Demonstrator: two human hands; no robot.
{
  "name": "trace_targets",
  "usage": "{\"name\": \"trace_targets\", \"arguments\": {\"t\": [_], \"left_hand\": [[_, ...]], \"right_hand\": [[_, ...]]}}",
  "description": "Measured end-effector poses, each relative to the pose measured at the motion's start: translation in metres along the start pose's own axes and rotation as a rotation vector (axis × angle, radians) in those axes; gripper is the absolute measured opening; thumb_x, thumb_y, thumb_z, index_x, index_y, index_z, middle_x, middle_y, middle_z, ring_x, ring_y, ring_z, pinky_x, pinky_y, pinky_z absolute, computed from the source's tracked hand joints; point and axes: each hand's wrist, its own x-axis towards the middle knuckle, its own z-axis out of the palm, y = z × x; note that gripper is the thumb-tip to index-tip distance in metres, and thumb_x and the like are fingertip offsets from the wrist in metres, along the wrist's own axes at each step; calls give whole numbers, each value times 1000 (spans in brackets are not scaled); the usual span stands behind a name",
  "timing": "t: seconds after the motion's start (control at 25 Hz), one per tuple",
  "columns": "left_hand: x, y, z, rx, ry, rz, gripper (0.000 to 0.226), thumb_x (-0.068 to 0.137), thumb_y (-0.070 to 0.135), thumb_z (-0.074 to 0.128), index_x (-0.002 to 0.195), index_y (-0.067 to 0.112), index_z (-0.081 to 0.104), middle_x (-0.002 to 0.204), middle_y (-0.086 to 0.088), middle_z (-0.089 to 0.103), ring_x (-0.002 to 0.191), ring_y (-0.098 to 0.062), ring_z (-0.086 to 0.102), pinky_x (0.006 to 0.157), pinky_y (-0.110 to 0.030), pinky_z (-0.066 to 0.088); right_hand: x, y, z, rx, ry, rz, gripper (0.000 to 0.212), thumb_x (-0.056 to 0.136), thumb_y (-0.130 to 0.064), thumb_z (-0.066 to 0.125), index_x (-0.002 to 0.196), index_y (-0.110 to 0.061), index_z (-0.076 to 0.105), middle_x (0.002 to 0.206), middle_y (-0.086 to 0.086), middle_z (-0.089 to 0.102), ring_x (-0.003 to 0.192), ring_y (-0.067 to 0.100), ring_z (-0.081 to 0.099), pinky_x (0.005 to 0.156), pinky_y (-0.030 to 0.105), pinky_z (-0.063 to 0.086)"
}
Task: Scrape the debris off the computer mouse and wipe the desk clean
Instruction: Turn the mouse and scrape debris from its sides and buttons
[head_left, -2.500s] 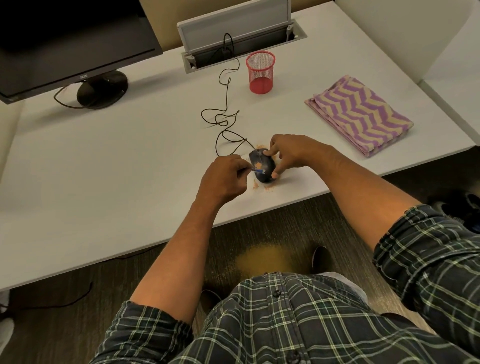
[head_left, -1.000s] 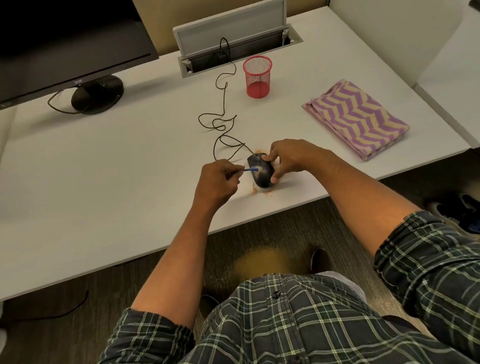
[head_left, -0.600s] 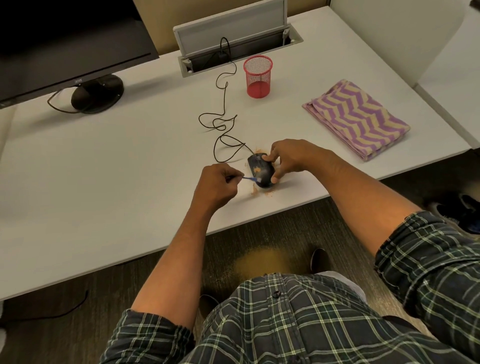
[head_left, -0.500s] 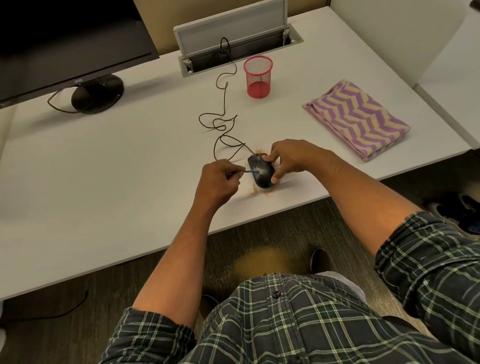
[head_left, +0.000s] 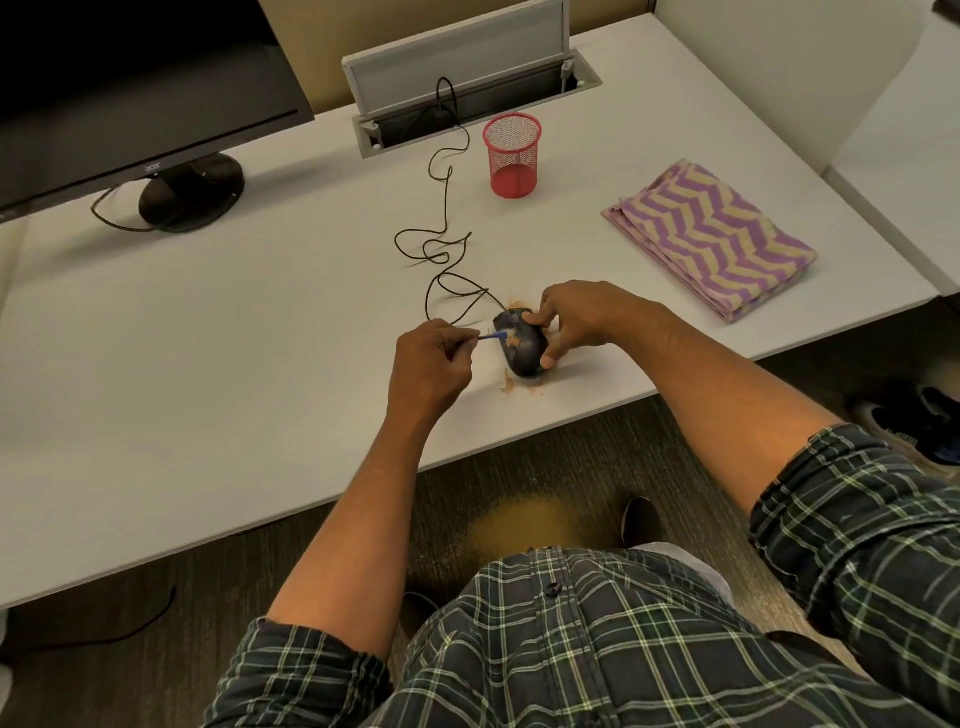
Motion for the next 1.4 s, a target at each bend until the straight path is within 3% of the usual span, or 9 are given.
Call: {"name": "trace_targets", "arguments": {"t": [0.2, 0.44, 0.64, 0.84, 1.04, 1.24, 1.4], "left_hand": [[-4, 2, 6, 146, -165, 50, 18, 86, 15, 68, 98, 13, 81, 85, 2, 72, 74, -14, 64, 70, -39, 59], [0, 7, 1, 106, 7, 107, 18, 89, 13, 70, 104, 11, 80, 84, 0, 69, 72, -14, 61, 66, -34, 56], [0, 6, 6, 151, -171, 70, 17, 86, 13, 67, 97, 12, 81, 85, 1, 70, 74, -14, 63, 71, -39, 58], [5, 11, 4, 156, -38, 140, 20, 91, 15, 68, 107, 12, 79, 86, -1, 66, 74, -15, 58, 64, -33, 53], [5, 14, 8, 196, -202, 124, 19, 86, 16, 65, 98, 14, 80, 85, 2, 67, 74, -14, 60, 69, -38, 57], [9, 17, 4, 171, -36, 133, 20, 90, 13, 67, 106, 11, 79, 86, -2, 66, 74, -16, 58, 65, -34, 54], [7, 15, 8, 198, -177, 123, 20, 86, 17, 67, 100, 13, 81, 82, 2, 66, 71, -14, 59, 66, -36, 57]], "right_hand": [[0, 1, 0, -5, -7, 0, 82, 70, -55, 82, 141, -26, 55, 128, -2, 55, 102, 14, 50, 79, 31, 39], [3, 1, 3, -1, -8, 10, 83, 67, -57, 83, 140, -27, 56, 126, -3, 55, 106, 17, 52, 83, 33, 44], [2, 2, 3, 2, -8, 6, 83, 68, -57, 82, 140, -28, 56, 126, -3, 55, 106, 17, 53, 82, 33, 43], [3, 1, 3, 1, -7, 8, 80, 68, -57, 82, 138, -26, 58, 126, -2, 55, 106, 18, 53, 83, 33, 43], [1, 1, 1, 13, -14, 7, 80, 70, -55, 82, 140, -26, 56, 126, -2, 55, 106, 18, 52, 82, 32, 41], [1, 1, 2, 27, -9, 12, 78, 69, -55, 83, 137, -25, 59, 124, -2, 57, 106, 18, 53, 84, 33, 43], [0, -1, 0, -3, -16, -10, 80, 71, -55, 81, 141, -27, 54, 126, -2, 55, 104, 16, 51, 79, 30, 38]]}}
